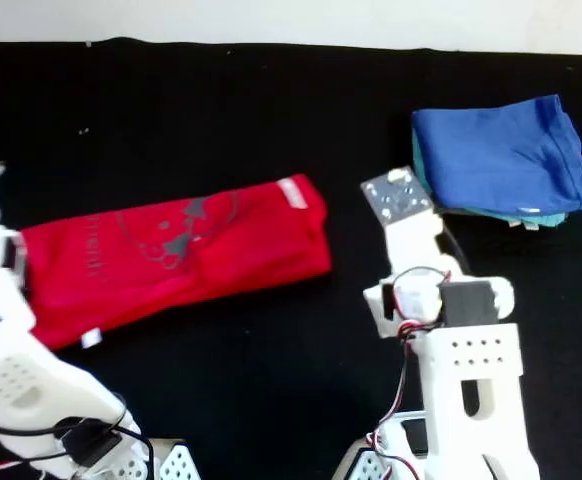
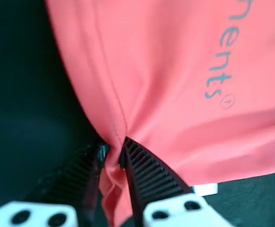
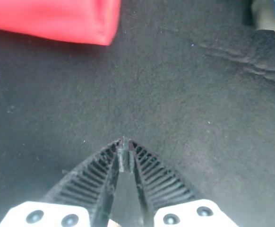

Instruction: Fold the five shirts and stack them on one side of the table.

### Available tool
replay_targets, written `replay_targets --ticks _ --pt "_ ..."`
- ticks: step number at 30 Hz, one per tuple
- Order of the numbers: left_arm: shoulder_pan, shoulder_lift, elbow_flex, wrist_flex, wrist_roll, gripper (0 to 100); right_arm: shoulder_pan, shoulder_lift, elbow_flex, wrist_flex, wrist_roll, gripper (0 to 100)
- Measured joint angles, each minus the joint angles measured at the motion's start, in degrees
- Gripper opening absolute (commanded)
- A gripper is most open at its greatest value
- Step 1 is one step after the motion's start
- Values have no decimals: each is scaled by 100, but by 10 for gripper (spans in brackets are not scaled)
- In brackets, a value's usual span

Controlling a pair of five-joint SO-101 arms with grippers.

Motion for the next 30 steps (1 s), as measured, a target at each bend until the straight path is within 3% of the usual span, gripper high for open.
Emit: replay_targets --ticks 6,12,20,26,30 --pt "123 0 -826 985 -26 8 0 -299 1785 -1284 0 6" --pt "1055 -18 -1407 2189 88 8 0 -484 3429 -2796 0 6" --pt "2857 -1116 -1424 2286 369 8 -9 -941 4703 -3938 0 6" --pt "4589 -1407 -1433 2189 448 8 0 -1433 5064 -4070 0 6" --pt "5336 -1152 -1433 1793 448 8 9 -1767 5204 -4070 0 6"
